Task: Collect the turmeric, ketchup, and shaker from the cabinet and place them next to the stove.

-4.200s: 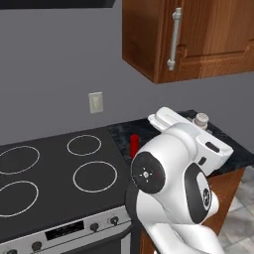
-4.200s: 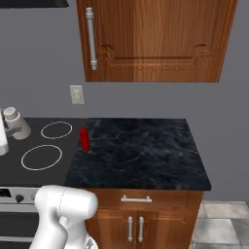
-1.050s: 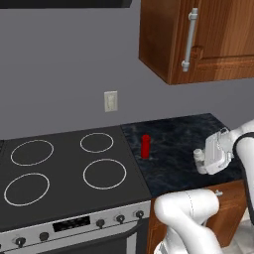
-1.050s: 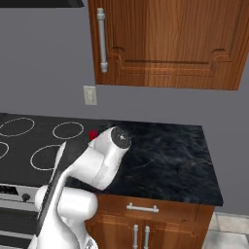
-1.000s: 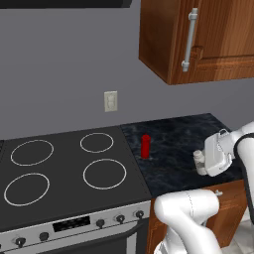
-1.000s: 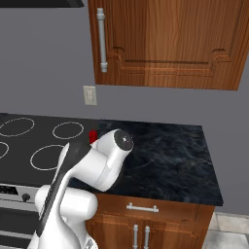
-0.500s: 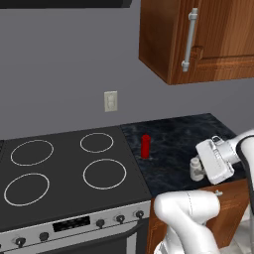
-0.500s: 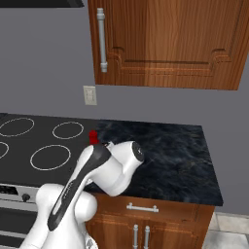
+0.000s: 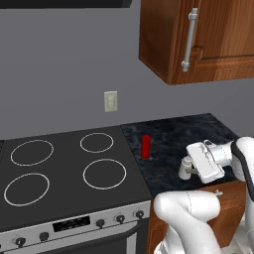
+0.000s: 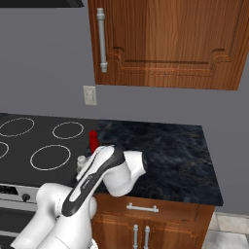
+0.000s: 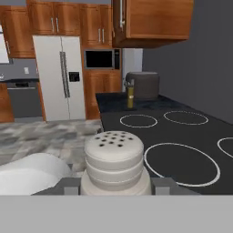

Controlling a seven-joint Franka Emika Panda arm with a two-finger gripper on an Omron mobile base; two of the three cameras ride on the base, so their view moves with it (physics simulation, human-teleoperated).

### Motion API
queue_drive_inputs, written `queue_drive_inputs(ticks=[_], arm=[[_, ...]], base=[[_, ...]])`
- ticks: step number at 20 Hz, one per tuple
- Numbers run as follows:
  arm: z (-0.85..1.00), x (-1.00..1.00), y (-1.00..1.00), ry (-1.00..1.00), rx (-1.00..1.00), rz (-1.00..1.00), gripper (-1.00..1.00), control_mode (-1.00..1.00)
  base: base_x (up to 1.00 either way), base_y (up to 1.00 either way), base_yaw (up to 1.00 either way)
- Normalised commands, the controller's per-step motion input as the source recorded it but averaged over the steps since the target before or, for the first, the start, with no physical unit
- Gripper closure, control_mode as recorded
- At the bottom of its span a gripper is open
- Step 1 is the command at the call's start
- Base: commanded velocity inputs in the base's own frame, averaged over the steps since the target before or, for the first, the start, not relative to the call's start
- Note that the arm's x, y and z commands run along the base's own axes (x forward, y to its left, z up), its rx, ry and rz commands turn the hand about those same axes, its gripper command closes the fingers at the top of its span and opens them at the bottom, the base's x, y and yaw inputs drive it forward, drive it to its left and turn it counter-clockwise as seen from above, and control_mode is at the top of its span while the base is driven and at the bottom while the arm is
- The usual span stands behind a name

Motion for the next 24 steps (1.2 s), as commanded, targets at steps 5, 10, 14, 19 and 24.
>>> queue_drive_inputs(ticks=[5,10,14,19,24], arm=[[-0.01,0.36,0.02,-0.01,0.13,0.00,1.00,-1.00],[-0.16,0.22,0.19,-0.01,0.00,-0.02,1.00,-1.00],[-0.23,0.14,0.23,-0.07,0.00,-0.06,1.00,-1.00],[-0.25,0.14,0.22,-0.07,-0.03,-0.08,1.00,-1.00],[-0.26,0.13,0.17,-0.05,-0.03,-0.06,1.00,-1.00]], base=[[0.00,0.00,0.00],[0.00,0.00,0.00],[0.00,0.00,0.00],[0.00,0.00,0.00],[0.00,0.00,0.00]])
